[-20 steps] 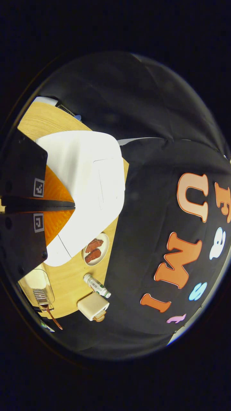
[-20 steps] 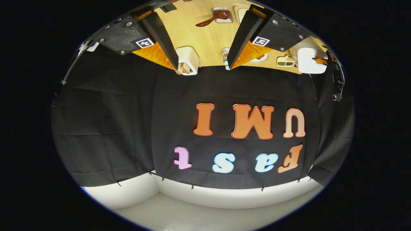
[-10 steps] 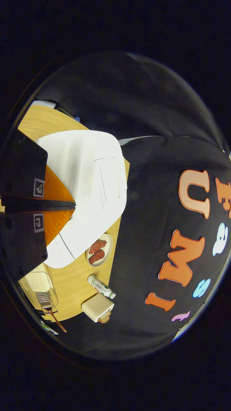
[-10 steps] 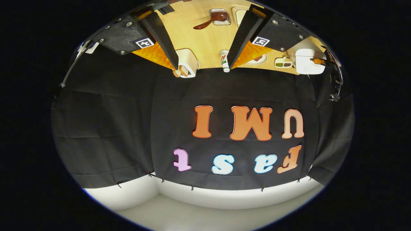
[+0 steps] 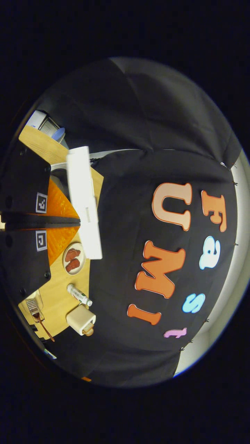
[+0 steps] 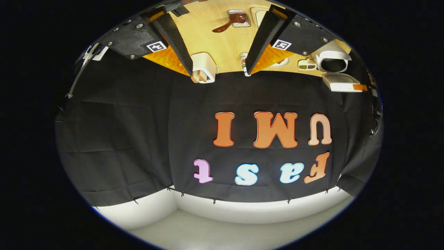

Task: Close the left gripper, press the button to open the rice cooker; take a wooden spoon from the chopstick holder with the right hand, scoop a spoonful of rice and pour it into the rice cooker, then put the wooden spoon back into the chopstick holder.

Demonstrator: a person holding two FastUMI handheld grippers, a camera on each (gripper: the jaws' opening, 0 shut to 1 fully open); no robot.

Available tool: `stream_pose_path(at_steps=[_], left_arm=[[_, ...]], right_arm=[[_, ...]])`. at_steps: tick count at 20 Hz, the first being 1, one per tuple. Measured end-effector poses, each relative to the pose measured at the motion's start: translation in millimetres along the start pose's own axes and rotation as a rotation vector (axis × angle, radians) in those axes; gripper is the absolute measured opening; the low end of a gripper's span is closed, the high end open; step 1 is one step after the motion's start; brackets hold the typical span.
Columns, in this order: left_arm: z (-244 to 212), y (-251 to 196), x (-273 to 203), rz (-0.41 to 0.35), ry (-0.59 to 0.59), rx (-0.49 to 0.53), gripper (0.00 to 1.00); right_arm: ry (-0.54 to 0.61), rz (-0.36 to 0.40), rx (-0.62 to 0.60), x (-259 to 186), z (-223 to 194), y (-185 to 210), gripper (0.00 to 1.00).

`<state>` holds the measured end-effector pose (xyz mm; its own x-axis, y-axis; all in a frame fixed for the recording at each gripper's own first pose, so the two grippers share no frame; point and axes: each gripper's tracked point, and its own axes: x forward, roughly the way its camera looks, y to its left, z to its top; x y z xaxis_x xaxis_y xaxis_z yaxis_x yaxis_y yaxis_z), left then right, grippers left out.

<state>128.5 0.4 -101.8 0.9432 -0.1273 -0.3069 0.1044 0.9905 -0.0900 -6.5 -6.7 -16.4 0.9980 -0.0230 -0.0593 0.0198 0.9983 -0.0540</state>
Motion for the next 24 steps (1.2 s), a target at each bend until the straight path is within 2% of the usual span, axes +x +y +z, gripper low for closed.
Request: stream_pose_path(at_steps=[6, 9, 14, 16, 18, 20, 22, 23, 24], left_arm=[[48, 3, -51, 0.049, -0.141, 0.099, 0.05], [62, 11, -68, 0.089, -0.186, 0.099, 0.05], [66, 18, -84, 0.110, -0.209, 0.110, 0.05], [72, 21, -92, 0.122, -0.224, 0.104, 0.13], [76, 17, -101, 0.111, -0.243, 0.089, 0.13], [81, 20, -109, 0.114, -0.259, 0.083, 0.43], [87, 28, -121, 0.149, -0.288, 0.081, 0.44], [91, 24, -127, 0.142, -0.294, 0.082, 0.37], [88, 26, -127, 0.144, -0.286, 0.088, 0.53]], right_arm=[[-0.016, 0.017, 0.013, -1, 0, 4, 0.95], [-0.018, 0.021, 0.013, 2, -8, 5, 0.95], [-0.023, 0.009, 0.039, 17, -27, -2, 0.95], [-0.004, 0.004, 0.067, 25, -46, -6, 0.95], [0.019, 0.013, 0.109, 37, -66, -7, 0.95], [0.033, 0.014, 0.134, 51, -88, -10, 0.95], [0.053, 0.008, 0.168, 65, -112, -14, 0.95], [0.070, 0.008, 0.194, 71, -125, -13, 0.95], [0.088, 0.012, 0.223, 77, -138, -13, 0.95]])
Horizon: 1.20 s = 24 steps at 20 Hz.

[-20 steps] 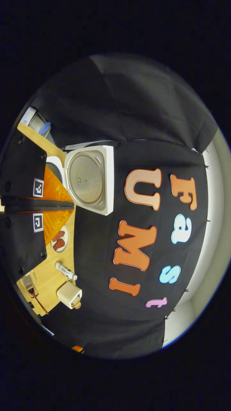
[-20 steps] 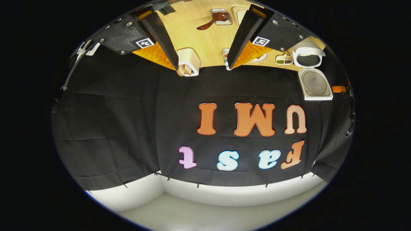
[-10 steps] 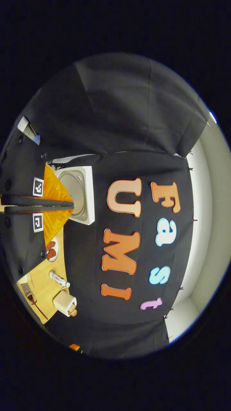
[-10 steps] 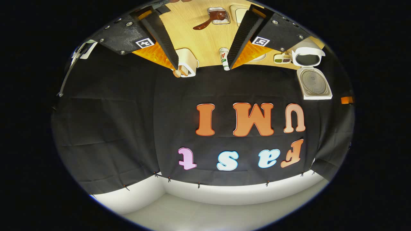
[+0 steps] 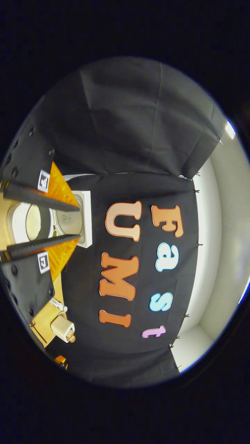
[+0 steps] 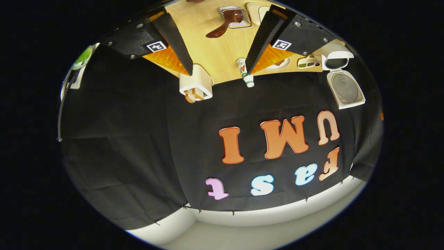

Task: Close the left gripper, press the button to open the rice cooker; take a wooden spoon from the chopstick holder with the right hand, scoop a spoonful of rice and pour it into the rice cooker, then put the wooden spoon back into the chopstick holder.

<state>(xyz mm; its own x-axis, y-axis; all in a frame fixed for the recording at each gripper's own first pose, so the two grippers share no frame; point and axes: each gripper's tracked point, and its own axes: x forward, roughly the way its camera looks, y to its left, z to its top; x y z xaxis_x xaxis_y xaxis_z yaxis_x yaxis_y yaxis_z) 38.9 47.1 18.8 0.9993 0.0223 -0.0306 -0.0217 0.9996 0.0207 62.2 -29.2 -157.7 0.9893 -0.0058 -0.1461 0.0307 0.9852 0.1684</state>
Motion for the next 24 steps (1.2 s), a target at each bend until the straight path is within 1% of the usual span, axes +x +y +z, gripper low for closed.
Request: stream_pose_path(at_steps=[2, 3, 4, 7, 10, 13, 15, 17, 18, 20, 21, 22, 23, 24], left_arm=[[2, 1, -5, 0.011, 0.003, 0.015, 0.86], [4, 1, -7, 0.018, 0.001, 0.017, 0.81], [5, 2, -10, 0.027, -0.004, 0.016, 0.86], [2, 5, -16, 0.050, -0.015, -0.005, 0.87], [0, 11, -21, 0.088, -0.026, -0.009, 0.90], [0, 13, -25, 0.109, -0.031, -0.006, 0.92], [-3, 13, -26, 0.117, -0.030, -0.021, 0.93], [-10, 16, -25, 0.128, -0.022, -0.024, 1.00], [-15, 17, -24, 0.128, -0.016, -0.025, 1.00], [-19, 19, -24, 0.130, -0.008, -0.038, 1.00], [-20, 21, -24, 0.135, -0.006, -0.048, 1.00], [-23, 24, -23, 0.145, -0.005, -0.057, 1.00], [-24, 27, -23, 0.154, -0.004, -0.062, 1.00], [-27, 30, -23, 0.162, 0.000, -0.061, 1.00]], right_arm=[[0.042, 0.004, 0.056, 12, -25, -6, 0.95], [0.062, 0.005, 0.083, 18, -35, -8, 0.95], [0.082, 0.004, 0.106, 24, -47, -11, 0.95], [0.151, -0.001, 0.144, 39, -81, -17, 0.95], [0.203, 0.016, 0.185, 48, -106, -11, 0.95], [0.260, 0.037, 0.232, 41, -134, -7, 0.95], [0.302, 0.061, 0.267, 38, -148, 1, 0.95], [0.332, 0.079, 0.297, 34, -160, 6, 0.95], [0.348, 0.080, 0.304, 35, -166, 7, 0.94], [0.368, 0.083, 0.316, 34, -173, 7, 0.89], [0.370, 0.085, 0.326, 34, -174, 6, 0.79], [0.373, 0.086, 0.340, 36, -173, 6, 0.75], [0.375, 0.099, 0.355, 36, -172, 10, 0.66], [0.379, 0.100, 0.366, 38, -173, 10, 0.62]])
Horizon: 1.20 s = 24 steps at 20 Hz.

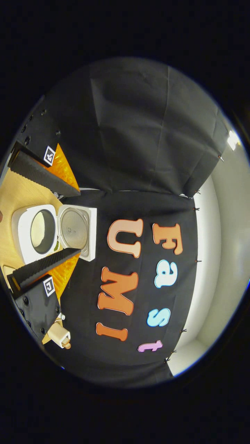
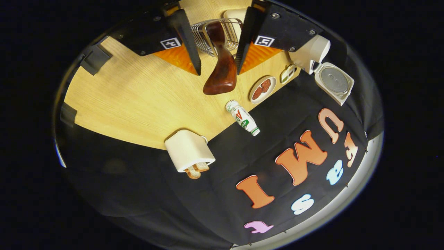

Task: Close the left gripper, press the button to open the rice cooker; take a wooden spoon from the chopstick holder with the right hand, scoop a spoonful of rice and pour it into the rice cooker, then put the wooden spoon back into the chopstick holder.

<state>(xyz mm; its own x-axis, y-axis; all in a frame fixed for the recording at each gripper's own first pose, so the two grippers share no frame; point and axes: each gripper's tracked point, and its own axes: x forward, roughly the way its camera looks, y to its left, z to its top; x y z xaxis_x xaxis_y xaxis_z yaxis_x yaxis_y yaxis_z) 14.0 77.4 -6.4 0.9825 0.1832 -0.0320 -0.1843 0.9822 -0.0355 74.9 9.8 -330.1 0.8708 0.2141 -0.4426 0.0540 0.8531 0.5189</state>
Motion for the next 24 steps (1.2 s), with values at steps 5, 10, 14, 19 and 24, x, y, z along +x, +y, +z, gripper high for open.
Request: stream_pose_path(at_steps=[5, 10, 14, 19, 24], left_arm=[[-3, 8, -2, 0.023, 0.004, 0.028, 1.00], [-5, 15, -2, 0.018, 0.003, 0.022, 1.00], [-1, 18, 3, 0.002, -0.007, 0.017, 1.00], [3, 25, 10, -0.022, -0.022, 0.004, 1.00], [5, 37, 17, -0.024, -0.019, 0.007, 1.00]], right_arm=[[0.020, -0.004, 0.007, 8, -4, 3, 0.22], [-0.004, -0.070, -0.102, 3, 2, 8, 0.04], [-0.035, -0.083, -0.198, -11, 15, 28, 0.01], [-0.114, -0.090, -0.255, -45, 49, 60, 0.01], [-0.185, -0.044, -0.343, -74, 67, 110, 0.01]])
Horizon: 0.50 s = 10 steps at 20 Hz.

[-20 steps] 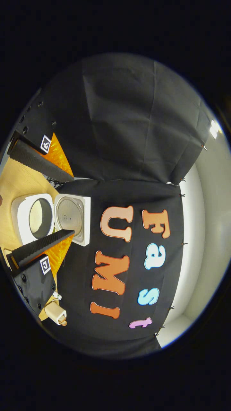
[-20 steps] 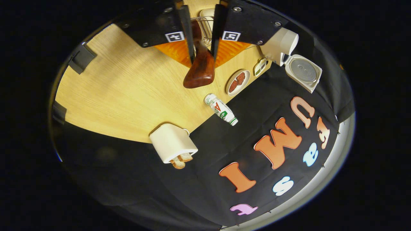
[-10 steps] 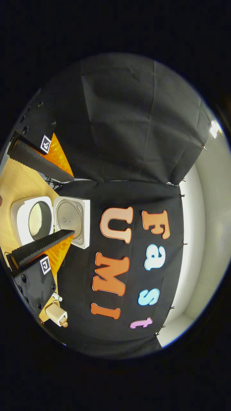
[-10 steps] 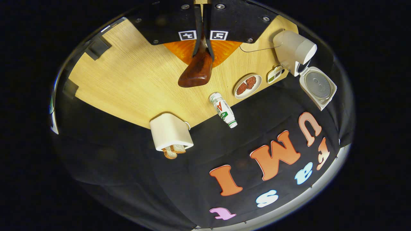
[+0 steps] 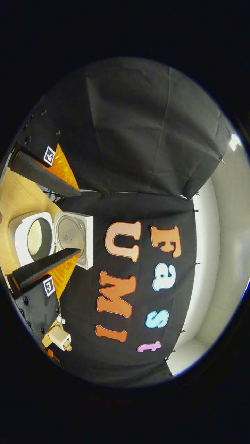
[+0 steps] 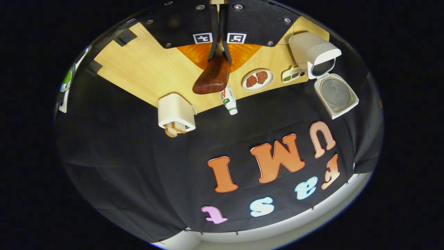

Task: Close the left gripper, press the button to open the rice cooker; take a wooden spoon from the chopstick holder with the right hand, scoop a spoonful of rice and pour it into the rice cooker, then put the wooden spoon back into the chopstick holder.

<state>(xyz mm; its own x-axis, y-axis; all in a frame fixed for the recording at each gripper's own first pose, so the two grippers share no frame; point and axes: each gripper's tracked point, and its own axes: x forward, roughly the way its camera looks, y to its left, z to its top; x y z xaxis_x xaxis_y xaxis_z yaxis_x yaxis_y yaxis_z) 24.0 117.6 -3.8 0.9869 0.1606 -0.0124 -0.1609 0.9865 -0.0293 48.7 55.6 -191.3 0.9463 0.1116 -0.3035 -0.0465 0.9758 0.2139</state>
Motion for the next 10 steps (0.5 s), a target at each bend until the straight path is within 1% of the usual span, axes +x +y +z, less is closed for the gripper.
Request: stream_pose_path(at_steps=[2, 6, 10], left_arm=[[3, 1, 1, -0.011, -0.004, -0.008, 1.00], [5, 11, 1, -0.007, -0.004, 0.007, 1.00], [8, 23, -4, 0.011, -0.010, 0.042, 1.00]], right_arm=[[-0.017, 0.027, -0.028, -5, 6, 21, 0.01], [-0.015, 0.067, -0.125, -3, -2, 58, 0.01], [0.007, 0.120, -0.143, 9, -23, 84, 0.01]])
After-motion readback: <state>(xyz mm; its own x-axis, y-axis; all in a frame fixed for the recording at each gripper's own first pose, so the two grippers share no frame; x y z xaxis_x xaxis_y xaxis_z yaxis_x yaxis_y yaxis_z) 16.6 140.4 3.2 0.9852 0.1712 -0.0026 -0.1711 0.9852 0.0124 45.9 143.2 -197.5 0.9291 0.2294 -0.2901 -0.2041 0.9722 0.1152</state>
